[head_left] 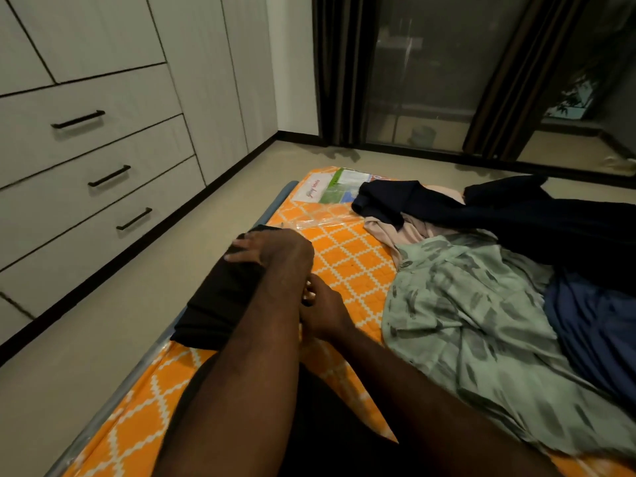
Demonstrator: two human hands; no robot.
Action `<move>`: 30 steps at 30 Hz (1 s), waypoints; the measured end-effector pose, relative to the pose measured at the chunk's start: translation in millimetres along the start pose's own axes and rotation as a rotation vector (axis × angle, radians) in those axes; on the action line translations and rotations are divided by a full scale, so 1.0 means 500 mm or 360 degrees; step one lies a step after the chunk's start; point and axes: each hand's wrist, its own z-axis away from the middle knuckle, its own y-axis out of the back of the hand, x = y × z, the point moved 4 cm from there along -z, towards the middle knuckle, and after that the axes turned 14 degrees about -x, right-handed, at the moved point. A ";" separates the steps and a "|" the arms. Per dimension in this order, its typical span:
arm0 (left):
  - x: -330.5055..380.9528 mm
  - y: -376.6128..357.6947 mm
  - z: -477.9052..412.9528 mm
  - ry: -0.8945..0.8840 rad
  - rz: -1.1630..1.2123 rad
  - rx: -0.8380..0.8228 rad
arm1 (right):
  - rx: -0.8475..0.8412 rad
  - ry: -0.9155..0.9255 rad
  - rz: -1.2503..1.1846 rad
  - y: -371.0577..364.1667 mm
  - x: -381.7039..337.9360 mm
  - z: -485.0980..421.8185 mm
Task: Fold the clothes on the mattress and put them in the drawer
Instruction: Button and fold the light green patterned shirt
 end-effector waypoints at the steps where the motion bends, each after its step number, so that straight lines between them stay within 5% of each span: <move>1: 0.020 -0.007 0.018 -0.0121 -0.0185 0.0057 | -0.0004 -0.0003 0.0076 0.017 0.002 0.010; 6: 0.110 -0.065 0.156 -0.1062 -0.0401 -0.0046 | -0.0034 -0.0101 0.0478 0.139 0.028 0.072; 12: 0.136 -0.179 0.228 -0.1603 -0.0105 -0.0361 | -0.0092 -0.0258 0.1217 0.344 0.074 0.205; 15: 0.126 -0.219 0.271 -0.1671 -0.0210 -0.0449 | -0.0206 -0.0524 0.1370 0.418 0.124 0.267; 20: 0.092 -0.289 0.286 -0.1541 -0.0324 -0.0661 | -0.0160 -0.0781 0.1091 0.443 0.210 0.292; 30: 0.071 -0.297 0.258 -0.1350 -0.0120 -0.0757 | -0.0029 -0.0912 0.0982 0.429 0.262 0.259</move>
